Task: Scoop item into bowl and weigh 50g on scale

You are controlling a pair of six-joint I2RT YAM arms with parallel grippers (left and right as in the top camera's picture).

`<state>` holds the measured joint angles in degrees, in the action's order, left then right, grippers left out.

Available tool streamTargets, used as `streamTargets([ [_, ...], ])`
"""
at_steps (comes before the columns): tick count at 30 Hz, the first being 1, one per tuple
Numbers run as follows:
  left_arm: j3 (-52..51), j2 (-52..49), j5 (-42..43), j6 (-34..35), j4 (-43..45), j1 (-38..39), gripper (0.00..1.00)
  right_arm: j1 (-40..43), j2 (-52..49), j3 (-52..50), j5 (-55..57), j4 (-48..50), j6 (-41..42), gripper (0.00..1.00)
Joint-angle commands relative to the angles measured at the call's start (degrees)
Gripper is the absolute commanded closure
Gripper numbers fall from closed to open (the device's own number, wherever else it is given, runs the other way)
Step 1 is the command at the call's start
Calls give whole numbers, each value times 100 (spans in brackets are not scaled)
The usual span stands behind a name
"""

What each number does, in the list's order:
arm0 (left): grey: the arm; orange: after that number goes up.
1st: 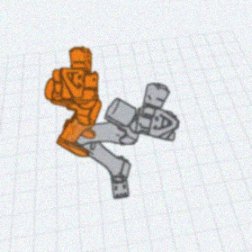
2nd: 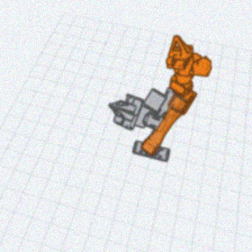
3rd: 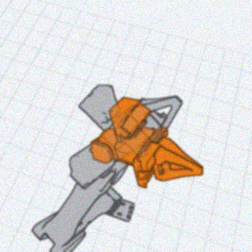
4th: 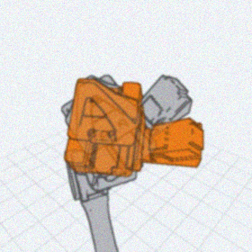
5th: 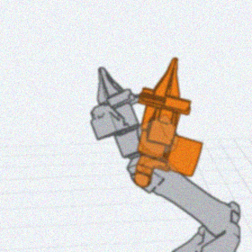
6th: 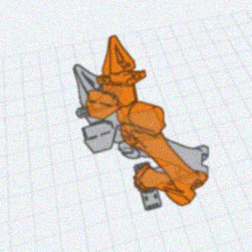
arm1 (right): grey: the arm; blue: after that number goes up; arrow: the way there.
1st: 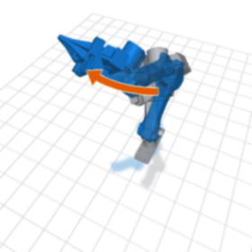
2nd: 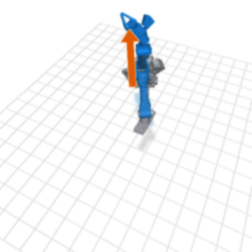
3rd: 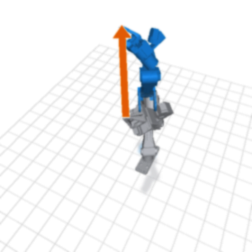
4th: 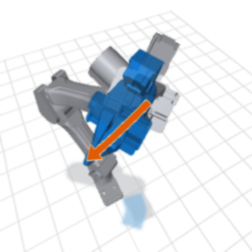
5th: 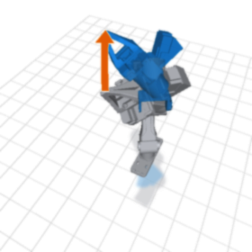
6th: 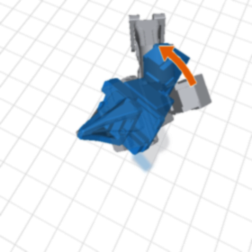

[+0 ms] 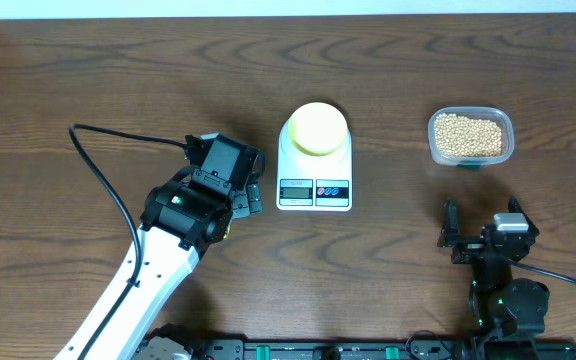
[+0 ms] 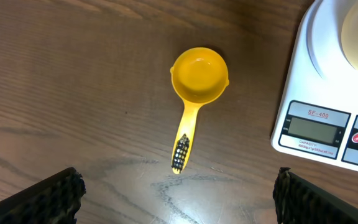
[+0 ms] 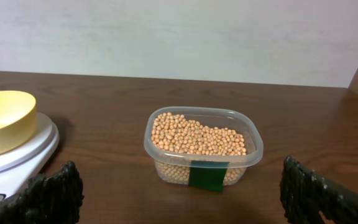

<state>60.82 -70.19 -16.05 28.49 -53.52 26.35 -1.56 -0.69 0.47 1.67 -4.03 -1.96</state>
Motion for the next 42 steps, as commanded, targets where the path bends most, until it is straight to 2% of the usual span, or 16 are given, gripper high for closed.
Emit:
streamTargets([
  [1,-50,-22,-160,-33,-4,-31,1,44,35,-15,-15,-17,-48,1],
  [9,-50,-22,-153,-28,11,-31,1,44,35,-15,-15,-17,-48,1],
  [15,-50,-22,-155,-31,466,-31,1,44,35,-15,-15,-17,-46,1],
  [23,-50,-22,-157,-28,562,-31,1,44,35,-15,-15,-17,-48,1],
  [28,-50,-22,-160,-33,1377,-31,1,44,35,-15,-15,-17,-48,1],
  [34,-50,-22,-153,-31,1873,-28,1,44,35,-15,-15,-17,-48,1],
  [42,-50,-24,407,-31,1888,-28,1,44,35,-15,-15,-17,-46,1],
])
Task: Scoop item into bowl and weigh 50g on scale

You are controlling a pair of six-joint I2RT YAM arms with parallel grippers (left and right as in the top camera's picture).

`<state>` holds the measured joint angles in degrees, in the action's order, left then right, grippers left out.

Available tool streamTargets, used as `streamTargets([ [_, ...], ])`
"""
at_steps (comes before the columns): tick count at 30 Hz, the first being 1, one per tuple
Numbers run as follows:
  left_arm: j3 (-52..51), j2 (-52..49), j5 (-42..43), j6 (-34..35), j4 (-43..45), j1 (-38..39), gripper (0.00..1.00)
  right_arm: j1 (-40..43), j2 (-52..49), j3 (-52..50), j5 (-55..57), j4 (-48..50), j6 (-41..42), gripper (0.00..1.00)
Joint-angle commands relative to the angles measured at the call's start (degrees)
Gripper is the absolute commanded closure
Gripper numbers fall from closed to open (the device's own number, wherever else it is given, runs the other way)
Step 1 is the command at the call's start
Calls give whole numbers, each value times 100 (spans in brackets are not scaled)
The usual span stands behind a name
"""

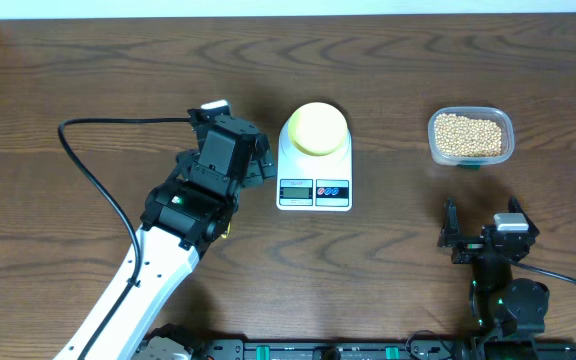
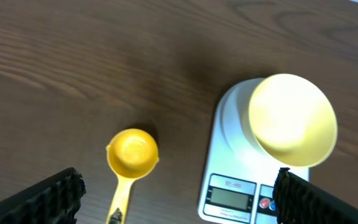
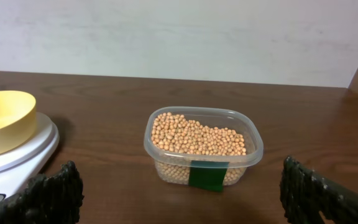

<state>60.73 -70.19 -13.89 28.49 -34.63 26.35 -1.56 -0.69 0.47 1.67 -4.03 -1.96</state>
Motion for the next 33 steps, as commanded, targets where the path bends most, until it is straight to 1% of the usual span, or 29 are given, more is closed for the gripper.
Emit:
streamTargets([
  [1,-42,-24,188,-33,-20,-31,1,44,35,-15,-15,-17,-48,1],
  [14,-42,-22,216,-33,-129,-28,1,44,35,-15,-15,-17,-46,1],
  [15,-42,-22,319,-33,-133,-31,1,44,35,-15,-15,-17,-46,1],
  [20,-42,-24,1506,-33,-157,-24,1,44,35,-15,-15,-17,-48,1],
  [23,-42,-24,1652,-31,-240,-24,1,44,35,-15,-15,-17,-48,1],
  [33,-42,-175,1652,15,-778,192,1,44,35,-15,-15,-17,-46,1],
])
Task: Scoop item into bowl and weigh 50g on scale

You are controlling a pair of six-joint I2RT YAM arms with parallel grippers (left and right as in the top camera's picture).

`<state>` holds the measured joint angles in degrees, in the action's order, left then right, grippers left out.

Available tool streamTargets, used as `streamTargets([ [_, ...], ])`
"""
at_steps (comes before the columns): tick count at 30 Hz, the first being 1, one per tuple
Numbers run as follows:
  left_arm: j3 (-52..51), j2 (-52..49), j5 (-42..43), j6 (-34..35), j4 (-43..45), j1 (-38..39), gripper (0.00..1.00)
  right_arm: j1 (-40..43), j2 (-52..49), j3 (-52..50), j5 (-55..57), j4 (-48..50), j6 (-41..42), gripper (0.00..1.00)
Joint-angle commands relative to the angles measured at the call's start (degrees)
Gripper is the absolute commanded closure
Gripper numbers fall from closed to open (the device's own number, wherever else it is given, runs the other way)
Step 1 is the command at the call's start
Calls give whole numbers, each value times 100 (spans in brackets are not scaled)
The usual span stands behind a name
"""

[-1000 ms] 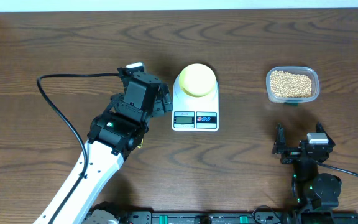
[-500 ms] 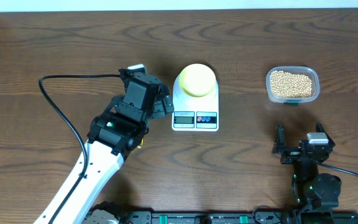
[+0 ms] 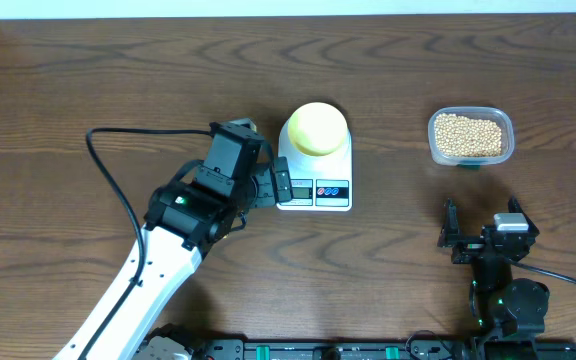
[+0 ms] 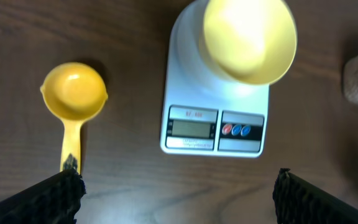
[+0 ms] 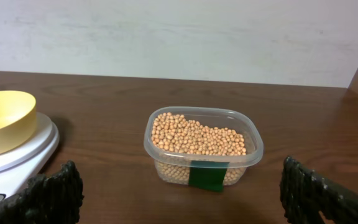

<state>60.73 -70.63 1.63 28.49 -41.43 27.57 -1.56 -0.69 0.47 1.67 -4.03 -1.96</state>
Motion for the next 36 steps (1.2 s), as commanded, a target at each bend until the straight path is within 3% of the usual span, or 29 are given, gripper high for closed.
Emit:
streamTargets([
  [1,-42,-184,153,31,-190,109,1,44,35,-15,-15,-17,-46,1],
  [5,-42,-476,203,31,-317,251,1,44,35,-15,-15,-17,-46,1],
  [18,-42,-2138,243,374,820,540,1,44,35,-15,-15,-17,-46,1],
  [36,-42,-3021,24,374,1478,540,1,44,35,-15,-15,-17,-46,1],
])
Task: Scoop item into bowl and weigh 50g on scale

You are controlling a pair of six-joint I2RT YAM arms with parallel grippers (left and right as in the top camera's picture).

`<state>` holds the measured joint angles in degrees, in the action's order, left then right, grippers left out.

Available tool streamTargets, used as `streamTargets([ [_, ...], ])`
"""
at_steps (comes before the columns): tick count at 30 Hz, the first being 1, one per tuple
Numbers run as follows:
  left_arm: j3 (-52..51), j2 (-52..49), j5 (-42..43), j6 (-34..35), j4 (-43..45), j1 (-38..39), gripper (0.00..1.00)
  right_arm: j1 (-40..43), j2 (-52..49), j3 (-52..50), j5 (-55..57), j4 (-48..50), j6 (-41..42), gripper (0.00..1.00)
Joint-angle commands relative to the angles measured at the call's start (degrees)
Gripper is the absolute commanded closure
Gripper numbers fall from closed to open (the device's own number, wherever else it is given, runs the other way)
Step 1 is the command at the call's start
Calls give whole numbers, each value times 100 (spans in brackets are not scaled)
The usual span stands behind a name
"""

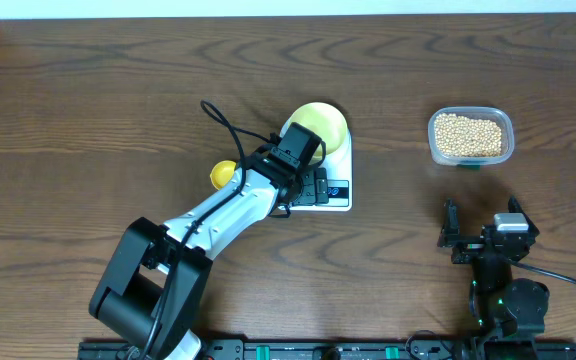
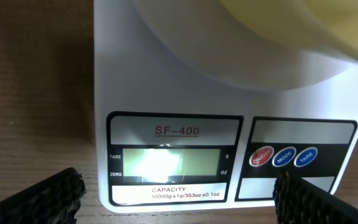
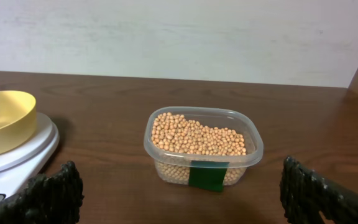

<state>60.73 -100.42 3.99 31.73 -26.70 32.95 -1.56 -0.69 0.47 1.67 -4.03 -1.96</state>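
Observation:
A white SF-400 scale (image 1: 336,196) carries a yellow bowl (image 1: 321,124) on its platform. My left gripper (image 1: 306,185) hangs low over the scale's front panel, open with nothing held. In the left wrist view its fingers (image 2: 48,196) straddle the display (image 2: 166,163), and the right fingertip sits just below the round buttons (image 2: 284,157). Glare hides any reading. The yellow scoop (image 1: 222,173) lies left of the scale, mostly covered by my arm. A clear tub of soybeans (image 1: 471,135) stands at the right. My right gripper (image 1: 482,240) rests open, facing the tub (image 3: 202,140).
The left arm's black cable (image 1: 230,125) loops over the table left of the bowl. In the right wrist view the scale's platform (image 3: 23,149) and bowl (image 3: 2,119) show at the left edge. A white wall rises behind the table's far edge.
My left gripper has moved right and down, from above the scoop and scale to close over the scale's display and buttons. The scoop, bowl, tub and right arm have not moved.
My left gripper first hung open over the scoop lying left of the scale. Then it was higher, seeing scoop and scale together, then further right above both. Now it sits low over the scale's front panel. The right arm stayed still throughout.

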Motion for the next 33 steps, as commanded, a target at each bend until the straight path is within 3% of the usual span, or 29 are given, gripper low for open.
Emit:
streamTargets([
  [1,-42,-55,-205,55,13,2,1,44,35,-15,-15,-17,-48,1],
  [33,-50,-258,-315,55,219,109,1,44,35,-15,-15,-17,-46,1],
])
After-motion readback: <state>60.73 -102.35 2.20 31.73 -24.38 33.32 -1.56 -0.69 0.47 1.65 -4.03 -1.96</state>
